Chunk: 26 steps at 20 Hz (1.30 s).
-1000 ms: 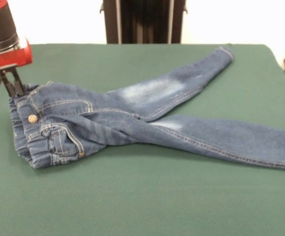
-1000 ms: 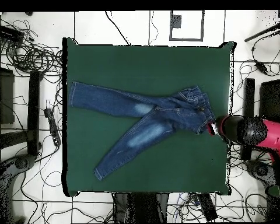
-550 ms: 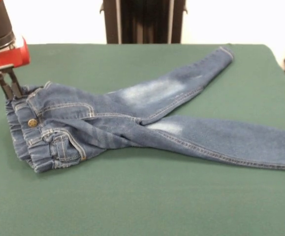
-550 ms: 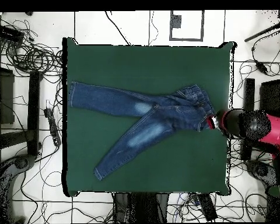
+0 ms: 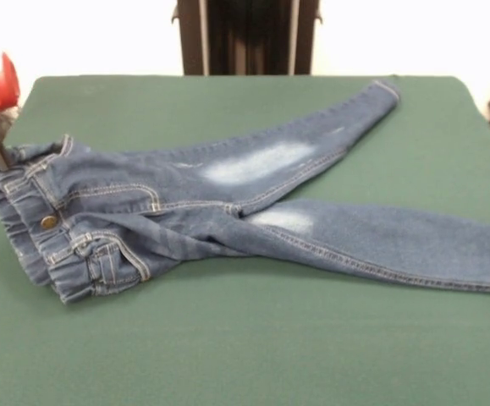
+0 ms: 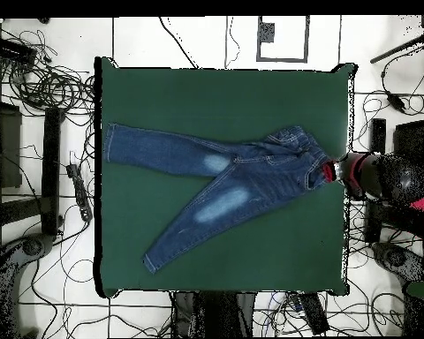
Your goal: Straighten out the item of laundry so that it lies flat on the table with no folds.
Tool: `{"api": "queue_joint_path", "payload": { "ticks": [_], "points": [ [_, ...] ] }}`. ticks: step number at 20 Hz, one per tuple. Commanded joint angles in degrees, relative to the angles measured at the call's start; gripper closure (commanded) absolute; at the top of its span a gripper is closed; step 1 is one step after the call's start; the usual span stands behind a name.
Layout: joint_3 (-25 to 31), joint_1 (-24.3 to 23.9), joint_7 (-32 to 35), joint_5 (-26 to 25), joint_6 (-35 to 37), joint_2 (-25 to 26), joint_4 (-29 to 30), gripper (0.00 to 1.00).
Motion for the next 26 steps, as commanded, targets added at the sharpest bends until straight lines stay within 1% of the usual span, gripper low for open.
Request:
{"api": "queue_joint_path", "payload": {
  "ticks": [1, 4, 9, 11, 12, 13, 17, 20, 23, 26],
  "points": [
    [0.6, 2.4, 8.0, 6.2, -2.5, 3.2, -3.0, 1.00],
    [0.2, 2.8, 8.7, 7.0, -4.8, 2.9, -3.8, 1.00],
    [-2.4, 4.6, 11.9, 4.9, -12.0, 2.7, -2.2, 1.00],
    [-3.1, 5.4, 11.1, 4.3, -12.1, 2.7, -2.0, 1.00],
    [-3.0, 5.6, 8.7, 3.3, -11.9, 2.6, -1.9, 1.00],
    [-3.2, 5.4, 8.2, 3.7, -14.2, 2.4, -0.6, 0.00],
    [-2.6, 4.4, 8.1, 3.9, -17.5, 2.3, 1.4, 0.00],
    [-3.9, 5.9, 7.5, 3.1, -17.5, 2.1, 0.7, 0.00],
    [-4.4, 5.9, 9.6, 4.4, -19.6, 2.0, 1.3, 0.00],
    [-4.7, 6.3, 10.0, 5.5, -18.9, 1.2, 1.2, 0.00]
  ]
}}
